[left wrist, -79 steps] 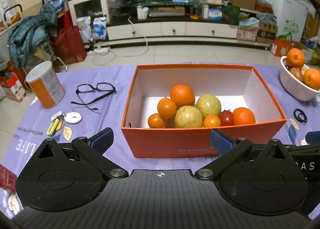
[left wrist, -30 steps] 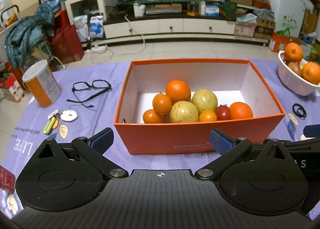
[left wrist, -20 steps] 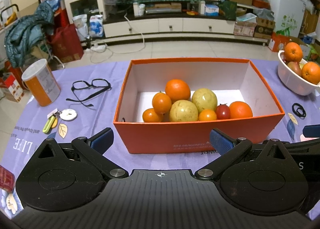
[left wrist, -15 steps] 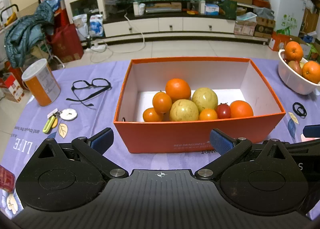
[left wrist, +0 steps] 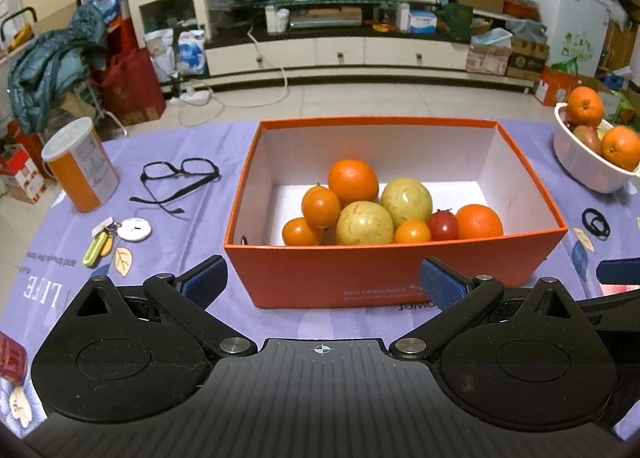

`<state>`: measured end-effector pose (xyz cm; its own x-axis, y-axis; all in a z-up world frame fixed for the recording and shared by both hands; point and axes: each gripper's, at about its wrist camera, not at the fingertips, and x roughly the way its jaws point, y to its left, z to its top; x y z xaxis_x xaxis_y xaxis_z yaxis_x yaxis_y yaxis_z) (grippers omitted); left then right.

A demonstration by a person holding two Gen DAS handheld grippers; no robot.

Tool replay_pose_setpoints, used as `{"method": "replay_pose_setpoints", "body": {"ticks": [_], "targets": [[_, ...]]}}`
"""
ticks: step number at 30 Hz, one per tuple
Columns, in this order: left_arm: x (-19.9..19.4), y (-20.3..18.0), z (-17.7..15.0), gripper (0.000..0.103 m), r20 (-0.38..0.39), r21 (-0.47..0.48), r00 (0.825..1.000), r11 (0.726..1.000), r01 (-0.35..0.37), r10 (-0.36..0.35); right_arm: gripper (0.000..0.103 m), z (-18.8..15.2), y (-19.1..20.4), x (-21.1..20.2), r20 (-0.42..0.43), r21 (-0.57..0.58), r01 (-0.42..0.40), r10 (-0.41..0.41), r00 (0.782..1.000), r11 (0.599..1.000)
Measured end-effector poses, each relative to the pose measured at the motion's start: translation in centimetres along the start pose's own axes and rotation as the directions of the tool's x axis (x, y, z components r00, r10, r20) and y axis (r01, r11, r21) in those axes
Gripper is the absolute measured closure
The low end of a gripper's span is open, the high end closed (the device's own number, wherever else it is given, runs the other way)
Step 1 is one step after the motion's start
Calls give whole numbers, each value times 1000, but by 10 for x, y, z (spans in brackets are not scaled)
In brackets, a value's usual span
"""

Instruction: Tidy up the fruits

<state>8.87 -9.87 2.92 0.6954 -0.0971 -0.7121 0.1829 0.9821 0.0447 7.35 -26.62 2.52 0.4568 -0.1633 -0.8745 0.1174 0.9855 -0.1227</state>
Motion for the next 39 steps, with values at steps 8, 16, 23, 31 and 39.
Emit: {"method": "replay_pose_setpoints", "body": {"ticks": [8, 16, 23, 31, 39], "targets": [[1, -1, 0, 20, -7, -7, 1000, 1000, 0, 0, 21, 0, 0, 1, 0, 1, 4, -4, 1000, 1000], [2, 0, 0, 20, -11, -7, 1000, 1000, 6, -6, 21, 0, 1, 3, 0, 0, 11, -11, 1000, 1000], [4, -1, 0, 20, -15, -2, 1000, 1000, 5, -5, 21, -1, 1, 4, -3, 0, 11, -11, 1000, 1000], [4, -2, 0, 20, -20, -1, 1000, 1000, 6, -6, 21, -1, 2, 5, -5, -3, 13, -13, 1000, 1000], [4, -3, -1, 20, -15, 5, 1000, 1000, 2, -2, 21, -1, 2, 5, -7, -3, 12, -12, 1000, 1000]]}}
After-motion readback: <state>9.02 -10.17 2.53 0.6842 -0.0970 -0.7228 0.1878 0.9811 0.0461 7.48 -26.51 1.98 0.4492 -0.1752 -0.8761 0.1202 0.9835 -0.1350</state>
